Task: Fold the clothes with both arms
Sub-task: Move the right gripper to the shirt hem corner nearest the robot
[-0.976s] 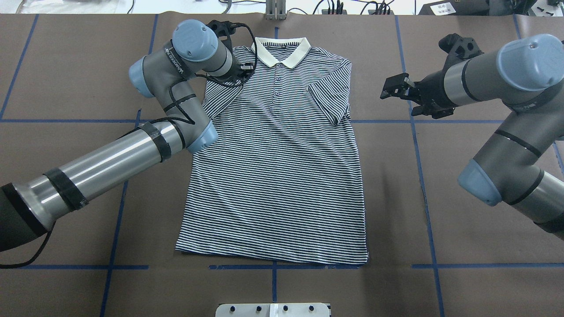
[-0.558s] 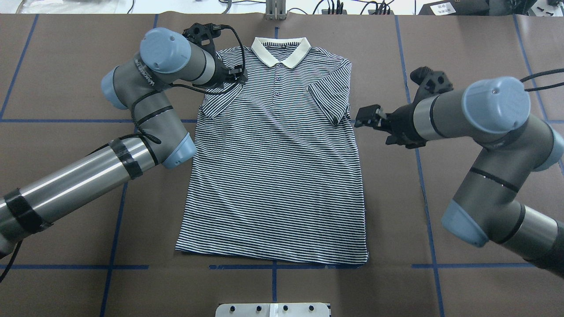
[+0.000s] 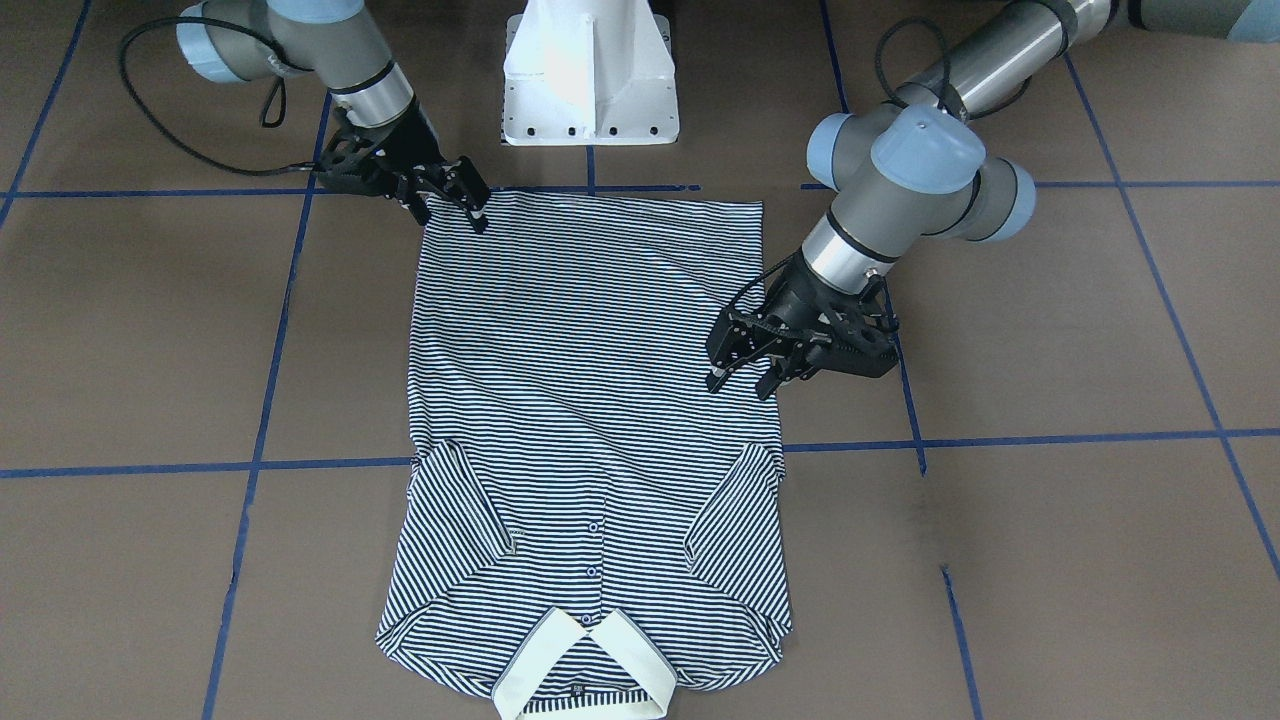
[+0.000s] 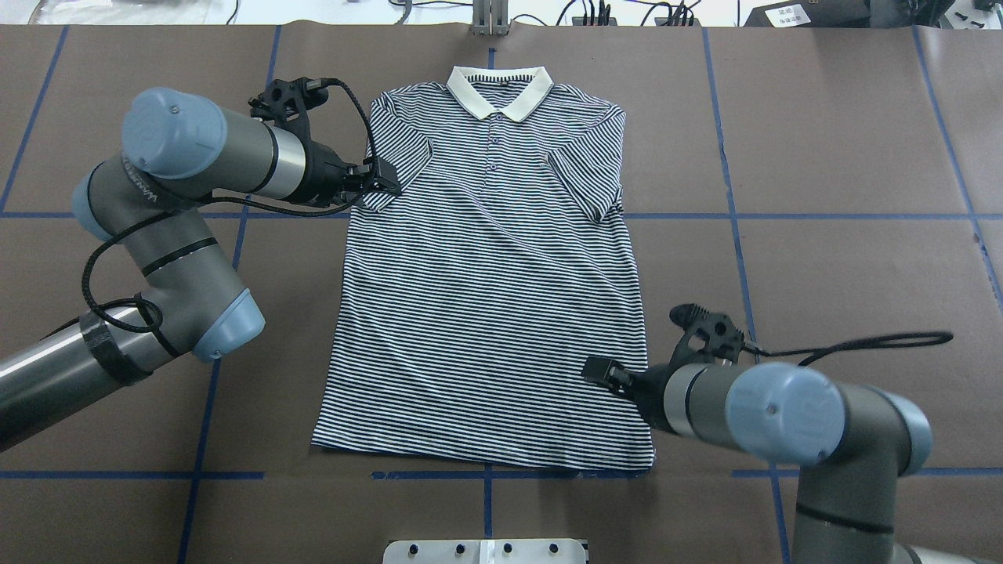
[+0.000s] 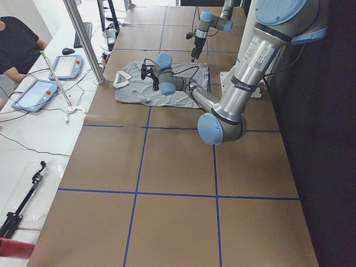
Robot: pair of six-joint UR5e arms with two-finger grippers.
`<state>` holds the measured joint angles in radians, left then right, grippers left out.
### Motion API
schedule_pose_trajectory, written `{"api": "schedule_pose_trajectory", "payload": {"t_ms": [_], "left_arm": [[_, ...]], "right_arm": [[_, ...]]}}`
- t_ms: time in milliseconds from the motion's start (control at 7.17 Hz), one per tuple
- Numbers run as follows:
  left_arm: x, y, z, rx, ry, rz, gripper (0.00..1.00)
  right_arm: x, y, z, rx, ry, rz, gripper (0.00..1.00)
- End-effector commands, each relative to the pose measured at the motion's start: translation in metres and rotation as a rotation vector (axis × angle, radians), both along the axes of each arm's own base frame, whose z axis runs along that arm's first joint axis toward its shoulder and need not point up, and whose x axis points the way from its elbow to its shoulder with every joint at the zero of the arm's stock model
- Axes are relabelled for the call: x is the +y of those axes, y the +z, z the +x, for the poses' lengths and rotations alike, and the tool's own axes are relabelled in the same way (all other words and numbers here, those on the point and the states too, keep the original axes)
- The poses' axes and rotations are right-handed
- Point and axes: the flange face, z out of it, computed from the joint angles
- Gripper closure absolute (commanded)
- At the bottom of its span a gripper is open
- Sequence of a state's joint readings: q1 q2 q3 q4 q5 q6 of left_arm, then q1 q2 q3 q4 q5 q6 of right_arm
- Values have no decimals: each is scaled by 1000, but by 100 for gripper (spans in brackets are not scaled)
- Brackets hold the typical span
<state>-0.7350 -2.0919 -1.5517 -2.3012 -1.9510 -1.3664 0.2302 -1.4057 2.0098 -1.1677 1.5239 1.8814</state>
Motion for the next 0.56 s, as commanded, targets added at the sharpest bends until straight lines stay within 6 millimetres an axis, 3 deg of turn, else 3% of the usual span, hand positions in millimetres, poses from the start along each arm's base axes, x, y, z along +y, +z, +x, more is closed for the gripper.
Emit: {"api": "schedule_pose_trajectory", "payload": {"t_ms": [0, 139, 418], "left_arm": [[11, 7, 1, 33, -15, -89, 37], [11, 7, 1, 34, -15, -87, 37], [12, 9, 3, 32, -13, -92, 35]], "right_arm": [[65, 7, -27, 114, 60, -14, 5], [66, 9, -29, 144, 74, -32, 13], [65, 16, -27, 165, 76, -33, 16]]}}
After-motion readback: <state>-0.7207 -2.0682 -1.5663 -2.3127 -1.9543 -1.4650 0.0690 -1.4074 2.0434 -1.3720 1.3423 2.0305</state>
